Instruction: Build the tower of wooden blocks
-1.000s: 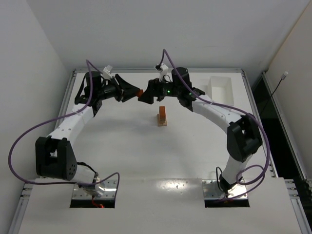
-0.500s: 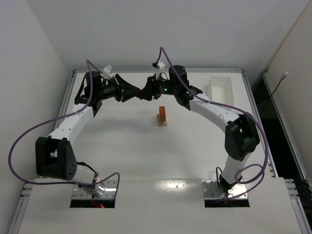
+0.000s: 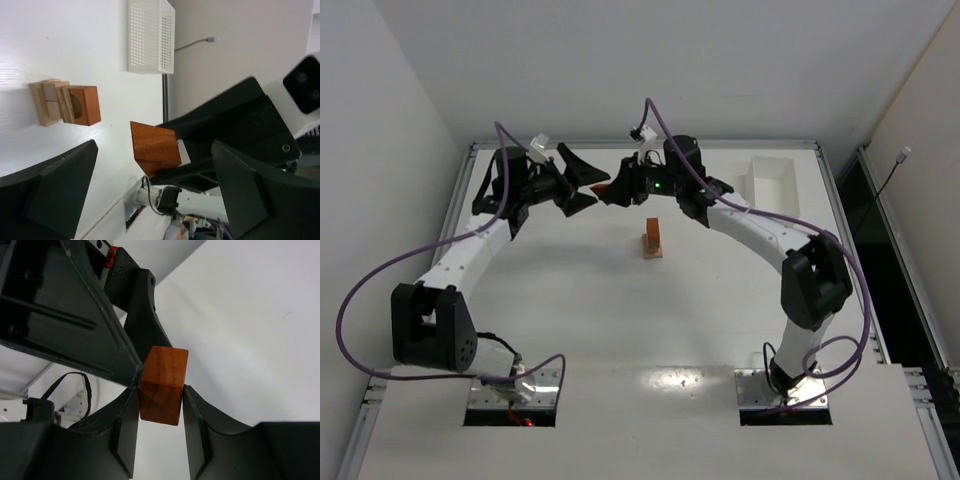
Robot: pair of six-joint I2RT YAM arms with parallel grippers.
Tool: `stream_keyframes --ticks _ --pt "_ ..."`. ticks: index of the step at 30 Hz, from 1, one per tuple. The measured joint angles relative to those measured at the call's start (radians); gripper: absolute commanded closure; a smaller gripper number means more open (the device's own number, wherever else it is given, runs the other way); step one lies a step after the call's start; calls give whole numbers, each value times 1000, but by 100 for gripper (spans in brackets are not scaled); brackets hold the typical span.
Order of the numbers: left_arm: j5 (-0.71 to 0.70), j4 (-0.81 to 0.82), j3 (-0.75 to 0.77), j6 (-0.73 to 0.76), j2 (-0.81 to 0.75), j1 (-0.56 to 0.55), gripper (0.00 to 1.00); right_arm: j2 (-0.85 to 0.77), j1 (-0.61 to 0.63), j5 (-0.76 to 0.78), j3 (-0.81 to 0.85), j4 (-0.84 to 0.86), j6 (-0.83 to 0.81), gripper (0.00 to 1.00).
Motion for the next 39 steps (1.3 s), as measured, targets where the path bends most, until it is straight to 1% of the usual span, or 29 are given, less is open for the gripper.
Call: stream_keyframes --ticks 3,6,9,11,15,18,21,24,27,33,39 --pt "-38 -43 1 28 -11 4 0 -18 6 22 -18 -17 -6 100" --pt "-108 -132 14 99 -26 19 0 -71 7 96 -60 -80 -23 100" --pt "-240 -244 56 187 -45 36 0 -159 16 262 -113 -187 -52 100" --pt "-357 -309 87 234 -69 40 0 -215 23 388 -141 -257 -59 100" --pt "-559 -394 119 312 -124 41 0 -311 65 653 -191 -356 -57 100" --pt "-665 -429 125 361 -134 41 0 -332 105 797 -203 -406 -42 100" --pt "-734 -462 125 400 -133 41 0 -323 140 898 -203 -478 13 100" --pt "-767 -469 125 431 -133 41 0 -288 171 964 -200 -529 77 100" --pt "-773 -476 124 455 -133 42 0 -218 190 1004 -187 -547 130 100" --pt "-739 -476 74 470 -168 62 0 -103 194 1023 -115 -548 190 100" --pt "-708 -475 62 470 -182 79 0 -83 188 1034 -77 -546 215 100"
